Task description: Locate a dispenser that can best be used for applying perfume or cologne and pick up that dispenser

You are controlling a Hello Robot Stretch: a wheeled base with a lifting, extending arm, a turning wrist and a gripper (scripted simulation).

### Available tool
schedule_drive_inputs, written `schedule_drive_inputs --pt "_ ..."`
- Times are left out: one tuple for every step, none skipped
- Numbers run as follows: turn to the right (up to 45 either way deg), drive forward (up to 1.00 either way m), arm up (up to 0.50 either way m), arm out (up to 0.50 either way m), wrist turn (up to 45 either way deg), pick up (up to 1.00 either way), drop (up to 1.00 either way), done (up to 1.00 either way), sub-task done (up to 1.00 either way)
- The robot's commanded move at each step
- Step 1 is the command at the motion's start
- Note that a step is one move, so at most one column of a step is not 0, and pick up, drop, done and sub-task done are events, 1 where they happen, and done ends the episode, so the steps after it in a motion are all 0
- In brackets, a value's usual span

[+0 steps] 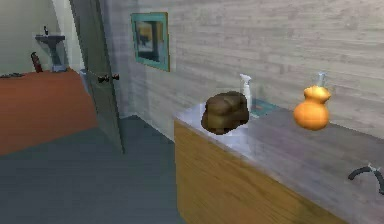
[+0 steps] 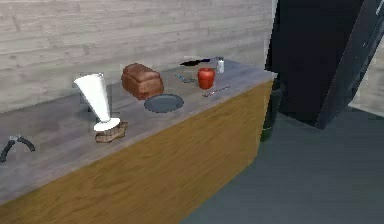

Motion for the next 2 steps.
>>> schedule_drive_inputs --pt "15.0 0.0 0.0 0.0 0.0 0.0 0.0 0.0 0.0" --pt "0.0 0.45 0.0 0.0 0.0 0.0 0.0 0.0 0.0"
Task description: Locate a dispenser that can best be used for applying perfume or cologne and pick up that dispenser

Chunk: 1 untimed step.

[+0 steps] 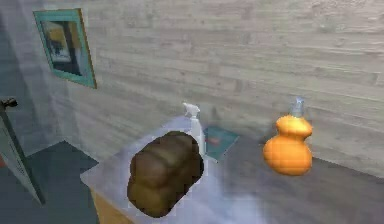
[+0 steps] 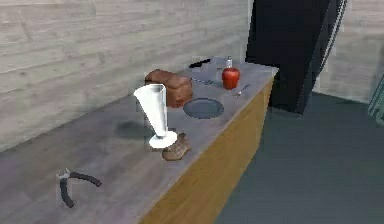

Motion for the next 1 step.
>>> schedule_drive_inputs --pt "-45.0 0.0 0.0 0.0 0.0 0.0 0.0 0.0 0.0"
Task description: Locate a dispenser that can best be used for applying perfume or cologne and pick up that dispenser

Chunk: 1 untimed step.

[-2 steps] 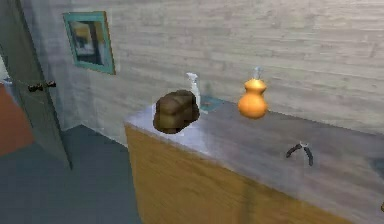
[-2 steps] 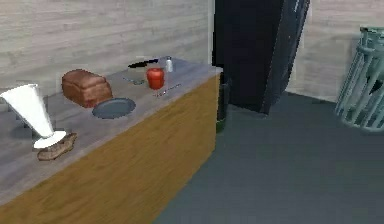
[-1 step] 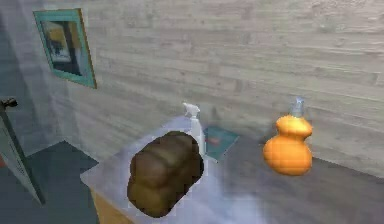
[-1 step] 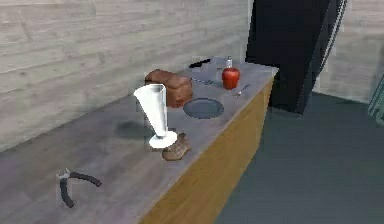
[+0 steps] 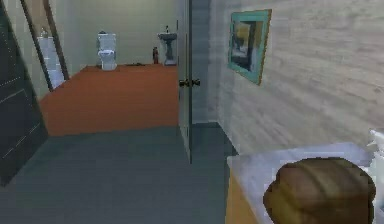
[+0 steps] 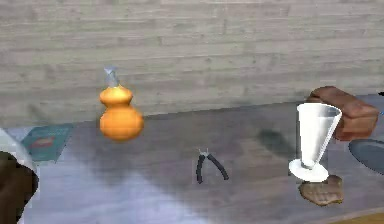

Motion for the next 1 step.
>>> schedule_drive_inputs --pt "-39.0 0.0 0.0 0.0 0.0 0.0 0.0 0.0 0.0"
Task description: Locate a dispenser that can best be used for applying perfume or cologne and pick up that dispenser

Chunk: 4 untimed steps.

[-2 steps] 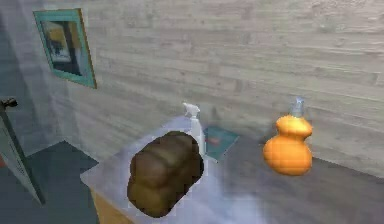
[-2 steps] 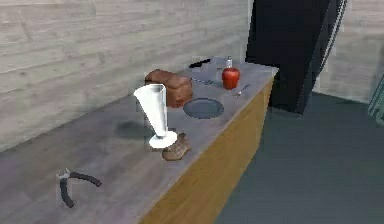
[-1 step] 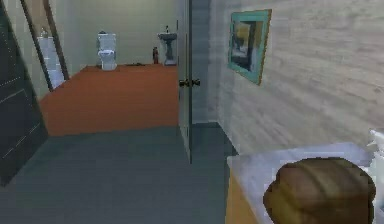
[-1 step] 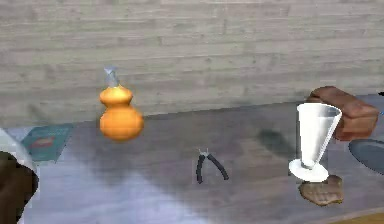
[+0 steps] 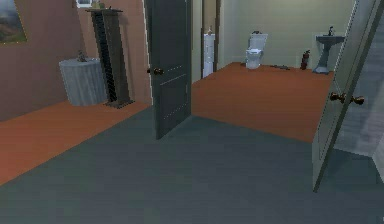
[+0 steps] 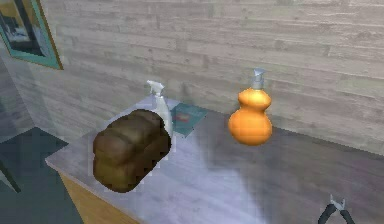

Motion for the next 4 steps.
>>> schedule_drive_inputs --pt "0.0 0.0 0.5 0.0 0.0 0.0 0.0 0.0 0.0" --pt "0.0 0.0 0.38 0.0 0.0 0.0 0.0 0.0 0.0" --pt "0.0 0.0 0.0 0.32 0.0 0.0 0.0 0.0 0.0" --pt "0.0 0.0 0.0 0.0 45.0 0.0 0.0 0.0 0.0"
